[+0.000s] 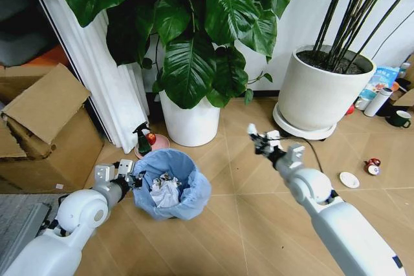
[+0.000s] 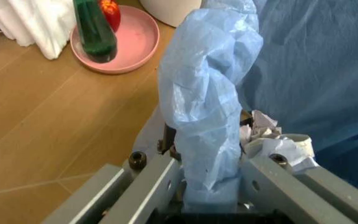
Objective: Pick up the trash bin and place the garbage on the floor into it.
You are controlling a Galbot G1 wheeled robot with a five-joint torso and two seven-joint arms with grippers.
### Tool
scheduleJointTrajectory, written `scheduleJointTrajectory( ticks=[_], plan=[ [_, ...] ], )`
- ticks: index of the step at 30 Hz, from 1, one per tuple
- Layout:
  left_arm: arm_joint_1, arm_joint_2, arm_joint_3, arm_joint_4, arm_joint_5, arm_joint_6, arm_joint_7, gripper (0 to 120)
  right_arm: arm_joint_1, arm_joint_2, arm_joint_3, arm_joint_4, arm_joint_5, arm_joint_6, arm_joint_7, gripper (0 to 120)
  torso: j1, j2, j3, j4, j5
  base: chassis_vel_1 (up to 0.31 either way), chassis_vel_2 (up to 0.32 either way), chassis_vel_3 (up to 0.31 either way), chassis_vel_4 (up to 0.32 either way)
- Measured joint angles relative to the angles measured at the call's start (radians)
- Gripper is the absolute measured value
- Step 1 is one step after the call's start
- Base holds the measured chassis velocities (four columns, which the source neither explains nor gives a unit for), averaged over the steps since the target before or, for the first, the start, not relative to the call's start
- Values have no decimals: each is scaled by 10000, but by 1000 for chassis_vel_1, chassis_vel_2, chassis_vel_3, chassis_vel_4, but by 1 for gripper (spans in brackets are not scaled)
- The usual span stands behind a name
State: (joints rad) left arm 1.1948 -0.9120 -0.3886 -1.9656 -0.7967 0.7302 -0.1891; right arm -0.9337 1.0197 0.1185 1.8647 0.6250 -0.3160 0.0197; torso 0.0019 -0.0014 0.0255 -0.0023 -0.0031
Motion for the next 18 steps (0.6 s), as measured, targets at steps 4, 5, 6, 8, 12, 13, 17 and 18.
scheduleJointTrajectory(
  ticks=[4, 5, 6, 8, 12, 13, 17, 18],
  plan=[
    [-71, -43, 74, 74, 25, 14, 26, 0, 854, -39, -1264, 456, 643, -232, 293, 0, 0, 0, 0, -1, 0, 0, 0, 0, 0],
    [-81, -63, 99, 90, 41, 17, 39, 0, 1339, 29, -1847, 502, 934, -301, 404, 0, 0, 0, -1, -1, -3, 0, 0, 0, 0],
    [-81, -63, 99, 90, 41, 17, 39, 0, 1339, 29, -1847, 502, 934, -301, 404, 0, 0, 0, -1, -1, -3, 0, 0, 0, 0],
    [-102, -112, 143, 116, 66, 23, 51, 0, 2217, 278, -2829, 413, 1307, -335, 525, 0, -1, 0, 0, 1, -1, 0, 0, 0, 0],
    [-188, -207, 217, 166, 94, 40, 44, 0, 3303, 1037, -4150, 43, 1650, -361, 626, 0, 0, -1, 0, 3, -1, 0, 0, 0, 0],
    [-198, -212, 225, 165, 95, 42, 44, 0, 3422, 1172, -4348, 4, 1762, -380, 666, 0, -1, 0, 0, 4, -2, 0, 0, 0, 0],
    [-207, -217, 232, 172, 119, 46, 6, 0, 3529, 1385, -4804, -111, 1902, -446, 672, 0, -1, 0, 0, 2, -1, 0, 0, 0, 0],
    [-207, -232, 232, 178, 130, 47, -4, 0, 3499, 1362, -4961, -125, 1908, -485, 635, 0, 0, 0, 0, 2, -1, 0, 0, 0, 0]
  ],
)
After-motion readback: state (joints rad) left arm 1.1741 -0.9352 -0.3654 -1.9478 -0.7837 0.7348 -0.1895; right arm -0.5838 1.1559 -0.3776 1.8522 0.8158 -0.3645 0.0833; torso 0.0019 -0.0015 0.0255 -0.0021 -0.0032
